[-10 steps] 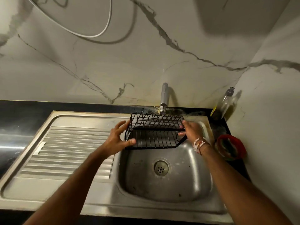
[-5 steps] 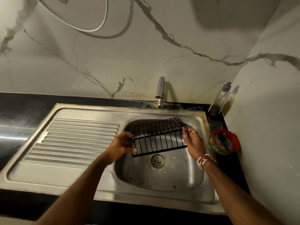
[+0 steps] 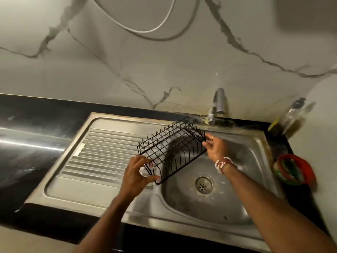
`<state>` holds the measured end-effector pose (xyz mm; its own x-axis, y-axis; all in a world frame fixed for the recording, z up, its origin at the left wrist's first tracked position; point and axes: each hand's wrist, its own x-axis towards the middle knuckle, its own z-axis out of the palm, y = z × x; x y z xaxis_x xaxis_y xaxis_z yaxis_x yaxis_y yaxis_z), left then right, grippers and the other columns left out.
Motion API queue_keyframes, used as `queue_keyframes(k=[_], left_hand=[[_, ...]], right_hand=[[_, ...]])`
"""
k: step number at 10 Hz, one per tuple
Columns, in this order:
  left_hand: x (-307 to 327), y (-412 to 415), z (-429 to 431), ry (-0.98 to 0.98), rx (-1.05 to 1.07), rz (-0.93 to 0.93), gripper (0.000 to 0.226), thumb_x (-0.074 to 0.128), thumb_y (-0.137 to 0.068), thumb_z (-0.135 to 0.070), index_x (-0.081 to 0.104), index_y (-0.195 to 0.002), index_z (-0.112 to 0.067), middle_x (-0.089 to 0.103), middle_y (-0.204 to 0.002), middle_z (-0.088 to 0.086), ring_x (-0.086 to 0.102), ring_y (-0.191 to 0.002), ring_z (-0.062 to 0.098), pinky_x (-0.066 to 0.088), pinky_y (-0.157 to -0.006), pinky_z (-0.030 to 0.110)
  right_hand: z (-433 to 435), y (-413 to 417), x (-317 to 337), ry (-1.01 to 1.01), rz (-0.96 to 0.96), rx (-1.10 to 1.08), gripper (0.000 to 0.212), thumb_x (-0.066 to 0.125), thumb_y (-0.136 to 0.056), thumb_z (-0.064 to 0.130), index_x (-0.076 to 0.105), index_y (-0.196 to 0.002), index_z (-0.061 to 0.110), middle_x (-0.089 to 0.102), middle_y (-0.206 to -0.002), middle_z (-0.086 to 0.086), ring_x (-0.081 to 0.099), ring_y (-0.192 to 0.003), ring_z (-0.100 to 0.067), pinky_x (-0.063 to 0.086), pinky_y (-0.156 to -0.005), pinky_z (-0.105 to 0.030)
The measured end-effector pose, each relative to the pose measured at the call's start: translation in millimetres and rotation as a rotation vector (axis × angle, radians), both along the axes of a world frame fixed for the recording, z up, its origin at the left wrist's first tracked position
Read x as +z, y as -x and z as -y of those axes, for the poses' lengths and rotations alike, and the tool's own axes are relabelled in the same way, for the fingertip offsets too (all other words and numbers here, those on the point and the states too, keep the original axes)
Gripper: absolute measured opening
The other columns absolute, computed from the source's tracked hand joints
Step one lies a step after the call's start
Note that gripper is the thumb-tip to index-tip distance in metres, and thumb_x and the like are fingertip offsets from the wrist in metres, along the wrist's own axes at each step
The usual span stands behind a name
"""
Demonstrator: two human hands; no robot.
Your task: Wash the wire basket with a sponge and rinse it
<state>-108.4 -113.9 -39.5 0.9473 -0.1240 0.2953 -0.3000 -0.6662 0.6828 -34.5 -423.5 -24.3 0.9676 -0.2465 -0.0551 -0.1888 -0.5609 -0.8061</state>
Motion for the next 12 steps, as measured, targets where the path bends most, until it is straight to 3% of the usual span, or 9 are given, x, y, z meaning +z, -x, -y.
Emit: queue_keyframes(k=[1, 3, 4, 5, 7, 9, 10, 11, 12], left_hand=[[-5.2, 4.5, -24.9, -0.008, 0.040, 0.109, 0.046, 0.081, -0.061, -0.057, 0.073, -0.086, -0.019, 0.058, -0.095, -0.010, 0.049, -0.090, 0.006, 0.037, -0.081, 0.007], [-20.1, 1.8, -57.4, -0.076, 0.075, 0.232, 0.039, 0.070, -0.073, -0.052, 0.077, -0.089, -0.017, 0.061, -0.083, -0.002, 0.056, -0.074, 0.014, 0.052, -0.058, 0.027], [-30.0, 4.8, -63.2, -0.068, 0.106, 0.238, 0.039, 0.070, -0.075, -0.052, 0.078, -0.089, -0.017, 0.059, -0.080, -0.002, 0.050, -0.074, 0.008, 0.046, -0.060, 0.019], [-39.1, 9.2, -64.7, -0.056, 0.124, 0.236, 0.036, 0.072, -0.075, -0.050, 0.078, -0.087, -0.016, 0.060, -0.079, -0.002, 0.054, -0.071, 0.012, 0.045, -0.059, 0.020], [-47.0, 11.4, -69.4, -0.075, 0.136, 0.250, 0.032, 0.069, -0.079, -0.047, 0.079, -0.087, -0.017, 0.062, -0.077, -0.002, 0.047, -0.073, 0.008, 0.043, -0.061, 0.020], [-46.5, 15.8, -75.5, -0.047, 0.042, 0.237, 0.020, 0.069, -0.088, -0.035, 0.078, -0.086, -0.017, 0.071, -0.084, -0.005, 0.063, -0.075, 0.010, 0.051, -0.065, 0.024], [-42.3, 18.4, -80.4, -0.039, 0.059, 0.225, 0.019, 0.070, -0.087, -0.034, 0.080, -0.091, -0.018, 0.077, -0.096, -0.004, 0.072, -0.079, 0.009, 0.060, -0.066, 0.028], [-39.4, 28.4, -85.1, -0.070, 0.048, 0.245, 0.021, 0.070, -0.085, -0.036, 0.081, -0.090, -0.018, 0.078, -0.101, -0.001, 0.075, -0.077, 0.009, 0.061, -0.063, 0.027], [-27.3, 30.6, -87.2, -0.027, 0.014, 0.263, 0.020, 0.073, -0.087, -0.039, 0.078, -0.086, -0.020, 0.073, -0.098, -0.004, 0.070, -0.067, 0.007, 0.057, -0.050, 0.027]], right_hand=[[-51.6, -34.3, 4.8, 0.079, 0.050, 0.008, 0.045, 0.063, -0.088, 0.003, 0.054, -0.131, 0.011, 0.068, -0.110, -0.015, 0.064, -0.092, -0.020, 0.044, -0.082, -0.020], [-131.0, -89.8, -6.6, 0.217, 0.131, 0.022, 0.038, 0.063, -0.083, 0.002, 0.066, -0.119, 0.016, 0.070, -0.108, -0.013, 0.066, -0.099, -0.028, 0.053, -0.086, -0.037], [-159.2, -108.5, -22.1, 0.252, 0.111, 0.039, 0.031, 0.063, -0.082, 0.005, 0.070, -0.110, 0.015, 0.071, -0.106, -0.011, 0.066, -0.099, -0.029, 0.054, -0.084, -0.037], [-177.6, -116.5, -31.1, 0.272, 0.058, 0.057, 0.026, 0.061, -0.083, 0.007, 0.072, -0.106, 0.012, 0.072, -0.102, -0.011, 0.067, -0.095, -0.029, 0.055, -0.080, -0.035], [-199.6, -117.3, -41.3, 0.184, 0.040, 0.057, 0.030, 0.063, -0.084, 0.007, 0.070, -0.112, 0.017, 0.071, -0.106, -0.009, 0.066, -0.099, -0.026, 0.053, -0.084, -0.029], [-195.0, -113.0, -43.3, 0.116, 0.006, 0.051, 0.029, 0.065, -0.085, 0.008, 0.069, -0.113, 0.017, 0.072, -0.101, -0.007, 0.066, -0.091, -0.021, 0.052, -0.077, -0.025], [-188.5, -113.0, -45.0, 0.136, -0.042, 0.132, 0.047, 0.052, -0.085, -0.002, 0.061, -0.126, 0.019, 0.067, -0.101, 0.001, 0.058, -0.084, -0.010, 0.045, -0.076, -0.017], [-177.8, -101.3, -35.0, 0.155, -0.086, 0.178, 0.060, 0.055, -0.082, -0.001, 0.050, -0.137, 0.023, 0.068, -0.108, -0.006, 0.061, -0.070, -0.012, 0.047, -0.062, -0.014], [-166.8, -89.6, -25.7, 0.150, 0.014, 0.115, 0.039, 0.059, -0.092, 0.027, 0.057, -0.130, 0.018, 0.067, -0.115, -0.003, 0.063, -0.079, -0.008, 0.049, -0.077, -0.019]])
